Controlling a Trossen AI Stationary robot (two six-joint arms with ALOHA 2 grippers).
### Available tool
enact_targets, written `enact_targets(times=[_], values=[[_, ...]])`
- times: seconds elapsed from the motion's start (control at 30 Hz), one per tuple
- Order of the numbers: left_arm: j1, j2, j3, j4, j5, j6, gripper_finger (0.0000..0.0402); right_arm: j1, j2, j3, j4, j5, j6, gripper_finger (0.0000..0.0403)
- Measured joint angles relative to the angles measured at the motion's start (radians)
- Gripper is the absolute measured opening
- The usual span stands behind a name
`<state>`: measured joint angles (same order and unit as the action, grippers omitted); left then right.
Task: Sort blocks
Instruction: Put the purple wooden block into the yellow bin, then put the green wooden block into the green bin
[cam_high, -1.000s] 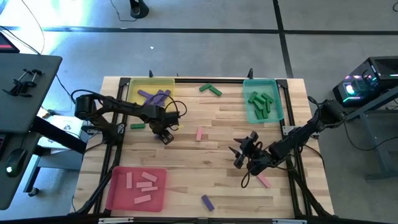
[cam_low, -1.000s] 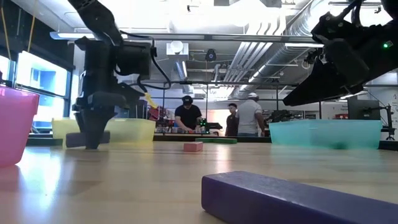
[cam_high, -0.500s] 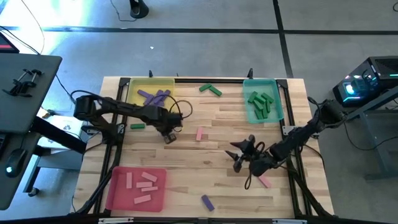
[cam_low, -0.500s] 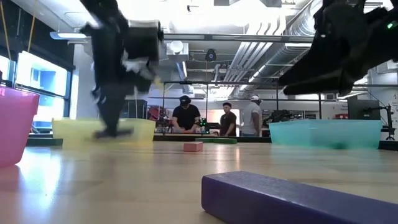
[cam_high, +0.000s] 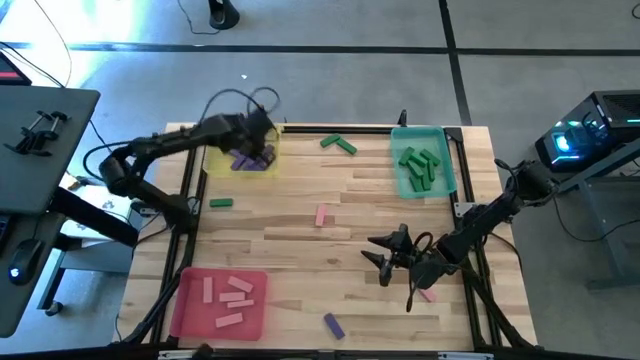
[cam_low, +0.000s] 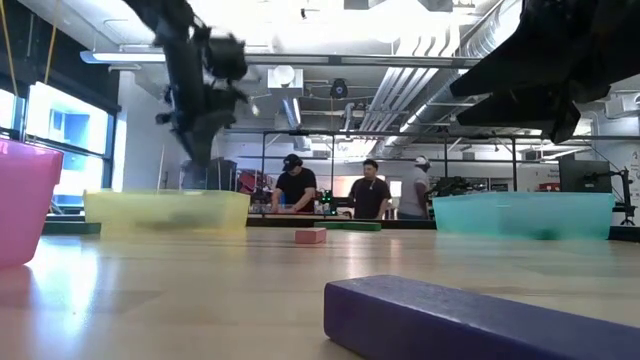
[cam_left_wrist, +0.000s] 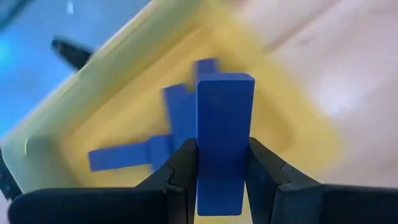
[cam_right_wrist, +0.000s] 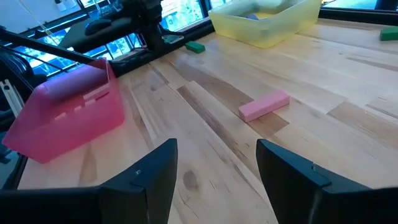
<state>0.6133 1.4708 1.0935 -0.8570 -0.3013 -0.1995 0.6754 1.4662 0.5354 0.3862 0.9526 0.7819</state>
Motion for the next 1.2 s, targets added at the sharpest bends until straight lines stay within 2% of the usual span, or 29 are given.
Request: enact_targets(times=[0.13, 0.3, 0.53, 0.77, 0.97, 1.1, 1.2], values=[[0.144, 0.065, -0.002, -0.019, 0.061, 0.045, 0.007, 0.0, 0.0, 0.0, -0.001, -0.001, -0.001, 0.0204], [0.222, 0.159, -0.002, -0.022, 0.063, 0.064, 0.007, 0.0, 0.0, 0.0, -0.004, 0.007, -0.013, 0.0204], [0.239, 0.264, -0.002, -0.021, 0.063, 0.072, 0.0085, 0.0, 0.0, 0.0, -0.007, 0.007, -0.023, 0.0204], [0.238, 0.311, 0.0, -0.018, 0.052, 0.076, 0.0103, 0.0, 0.0, 0.0, -0.009, -0.011, -0.023, 0.0204], [0.241, 0.298, 0.015, -0.043, 0.033, 0.083, 0.0158, 0.0, 0.0, 0.0, -0.008, -0.014, -0.023, 0.0204], [0.242, 0.256, 0.06, -0.102, 0.03, 0.081, 0.0197, 0.0, 0.0, 0.0, -0.008, -0.014, -0.023, 0.0204], [0.236, 0.215, 0.105, -0.151, 0.033, 0.062, 0.0212, 0.0, 0.0, 0.0, -0.009, -0.014, -0.023, 0.0204]])
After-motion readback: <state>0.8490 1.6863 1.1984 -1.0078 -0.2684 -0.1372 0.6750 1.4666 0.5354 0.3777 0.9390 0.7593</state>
